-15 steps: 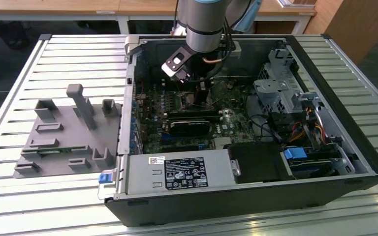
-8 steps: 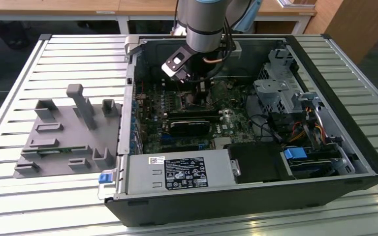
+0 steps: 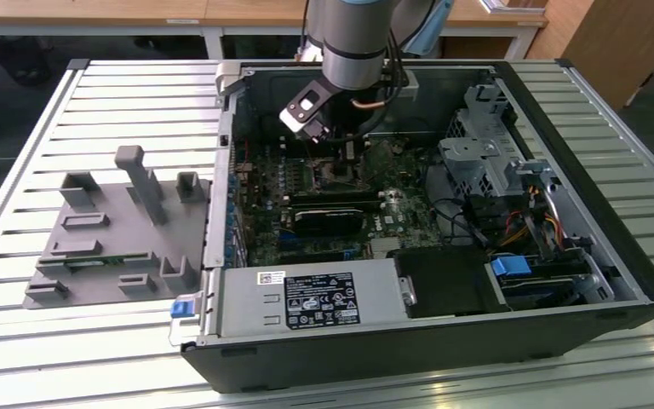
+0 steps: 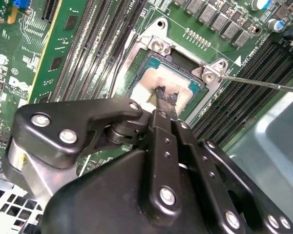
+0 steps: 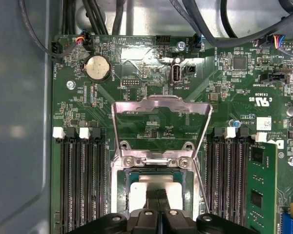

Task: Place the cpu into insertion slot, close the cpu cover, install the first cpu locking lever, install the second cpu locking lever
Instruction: 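Place the cpu into insertion slot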

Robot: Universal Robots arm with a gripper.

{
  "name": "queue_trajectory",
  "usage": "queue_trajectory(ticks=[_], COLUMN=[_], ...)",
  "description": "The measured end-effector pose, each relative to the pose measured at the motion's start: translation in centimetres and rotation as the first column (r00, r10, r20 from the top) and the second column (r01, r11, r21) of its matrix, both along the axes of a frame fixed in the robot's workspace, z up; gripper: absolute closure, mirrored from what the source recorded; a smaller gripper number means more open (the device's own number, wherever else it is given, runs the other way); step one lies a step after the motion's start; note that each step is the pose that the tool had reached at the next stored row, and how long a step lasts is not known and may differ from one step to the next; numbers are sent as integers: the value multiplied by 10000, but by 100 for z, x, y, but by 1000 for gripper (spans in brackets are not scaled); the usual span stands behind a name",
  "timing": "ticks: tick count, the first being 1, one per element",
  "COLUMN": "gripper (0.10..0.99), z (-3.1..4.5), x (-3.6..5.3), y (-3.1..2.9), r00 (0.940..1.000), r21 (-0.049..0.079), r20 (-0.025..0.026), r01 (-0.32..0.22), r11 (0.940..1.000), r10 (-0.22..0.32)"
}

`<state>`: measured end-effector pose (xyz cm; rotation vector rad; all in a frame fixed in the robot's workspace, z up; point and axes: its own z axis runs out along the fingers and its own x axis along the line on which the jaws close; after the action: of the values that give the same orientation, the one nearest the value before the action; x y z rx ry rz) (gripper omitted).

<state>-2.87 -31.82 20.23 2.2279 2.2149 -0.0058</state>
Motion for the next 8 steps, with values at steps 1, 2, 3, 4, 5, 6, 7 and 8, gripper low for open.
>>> queue_trajectory(ticks=[1,2,3,4,5,6,7,8], gripper=[980,980,980,980,980,980,980,980], z=[5,10,15,19,23,24,25,28], x=[0,0,0,0,0,1,1,0], y=[0,0,0,0,1,1,1,1], r00=[10000,10000,10000,10000,10000,10000,10000,10000], r21=[1,1,1,2,2,4,5,2], r20=[-1,-1,-2,-2,-2,-1,-1,-3], r01=[0,0,0,0,0,0,0,0], r11=[10000,10000,10000,10000,10000,10000,10000,10000], r10=[0,0,0,0,0,0,0,0])
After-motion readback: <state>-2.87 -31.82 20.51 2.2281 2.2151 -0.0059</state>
